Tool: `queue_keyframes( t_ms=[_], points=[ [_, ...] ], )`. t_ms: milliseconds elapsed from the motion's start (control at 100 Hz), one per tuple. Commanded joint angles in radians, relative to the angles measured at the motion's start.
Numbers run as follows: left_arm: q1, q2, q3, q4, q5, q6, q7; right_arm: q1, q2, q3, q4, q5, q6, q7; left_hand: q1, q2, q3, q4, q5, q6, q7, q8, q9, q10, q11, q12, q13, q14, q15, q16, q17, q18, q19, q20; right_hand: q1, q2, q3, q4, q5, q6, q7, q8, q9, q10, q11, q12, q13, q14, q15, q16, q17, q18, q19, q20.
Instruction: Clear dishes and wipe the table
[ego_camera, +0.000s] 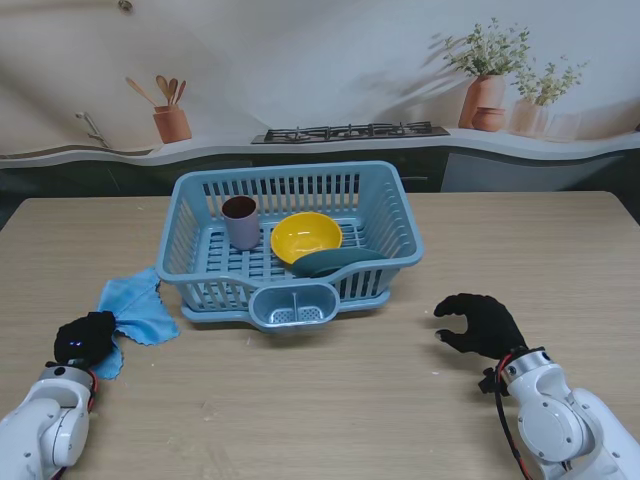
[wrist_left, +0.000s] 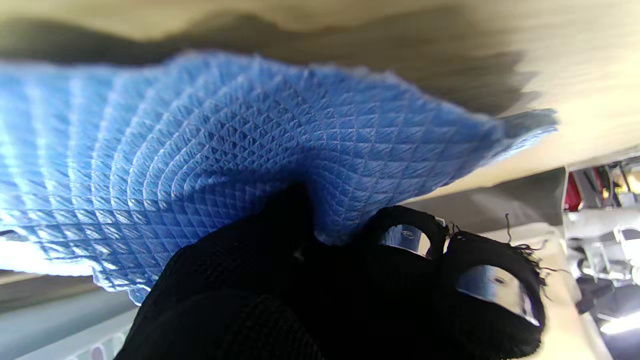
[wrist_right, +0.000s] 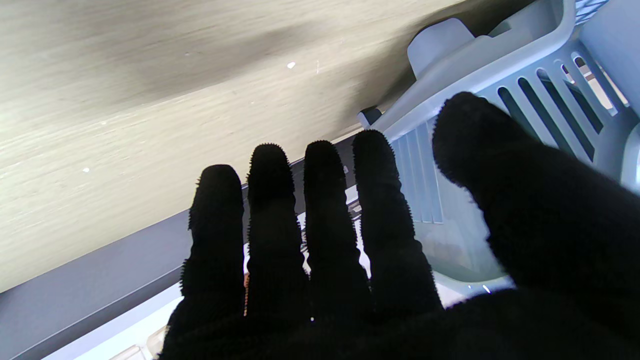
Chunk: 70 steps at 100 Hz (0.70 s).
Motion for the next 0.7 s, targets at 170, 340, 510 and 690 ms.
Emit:
queue_keyframes(
  t_ms=[170, 340, 510, 690],
  points=[
    [-0.07, 0.015, 0.053, 0.11, 0.0, -0.033, -0.037, -0.003, 0.0, 0.003, -0.005, -0.005, 0.001, 0.007, 0.079, -0.143, 0.079, -0.003, 0.087, -0.292, 0.045, 0.0, 0.019, 0.047, -0.017, 0.0, 0.005, 0.059, 0.026, 0.013, 0.017, -0.05, 0.226, 0.004, -0.012, -0.003, -0.007, 0.02, -0.018, 0.008, -0.008, 0.006, -0.016, -0.009, -0.01, -0.01, -0.017, -0.015, -0.003, 0.001, -0.013, 0.009, 0.005, 0.001],
    [-0.06, 0.01, 0.064, 0.093, -0.012, -0.012, -0.057, -0.002, -0.001, 0.005, -0.005, -0.005, 0.0, 0.005, 0.081, -0.141, 0.079, -0.005, 0.085, -0.286, 0.042, 0.004, 0.02, 0.051, -0.022, 0.007, 0.008, 0.057, 0.023, 0.012, 0.018, -0.055, 0.227, 0.004, -0.012, -0.003, -0.007, 0.02, -0.017, 0.009, -0.008, 0.006, -0.016, -0.009, -0.01, -0.009, -0.018, -0.014, -0.003, 0.001, -0.013, 0.011, 0.005, 0.002],
    [0.014, 0.001, 0.042, 0.019, -0.01, 0.02, -0.077, -0.002, 0.0, 0.008, -0.005, -0.004, -0.005, 0.008, 0.085, -0.137, 0.073, -0.004, 0.083, -0.28, 0.038, 0.005, 0.018, 0.054, -0.025, 0.017, 0.011, 0.056, 0.022, 0.012, 0.018, -0.054, 0.227, 0.004, -0.013, -0.003, -0.007, 0.019, -0.017, 0.009, -0.008, 0.006, -0.016, -0.008, -0.01, -0.009, -0.019, -0.016, -0.003, 0.001, -0.013, 0.013, 0.005, 0.002],
    [0.136, -0.009, 0.003, -0.108, 0.02, 0.097, -0.129, -0.004, 0.0, 0.008, -0.005, -0.003, -0.007, 0.008, 0.094, -0.13, 0.062, -0.001, 0.08, -0.269, 0.029, 0.002, 0.015, 0.062, -0.031, 0.019, 0.012, 0.056, 0.021, 0.012, 0.017, -0.047, 0.226, 0.004, -0.013, -0.002, -0.008, 0.019, -0.018, 0.009, -0.009, 0.006, -0.016, -0.008, -0.01, -0.009, -0.019, -0.015, -0.003, 0.001, -0.014, 0.013, 0.005, 0.002]
  ],
)
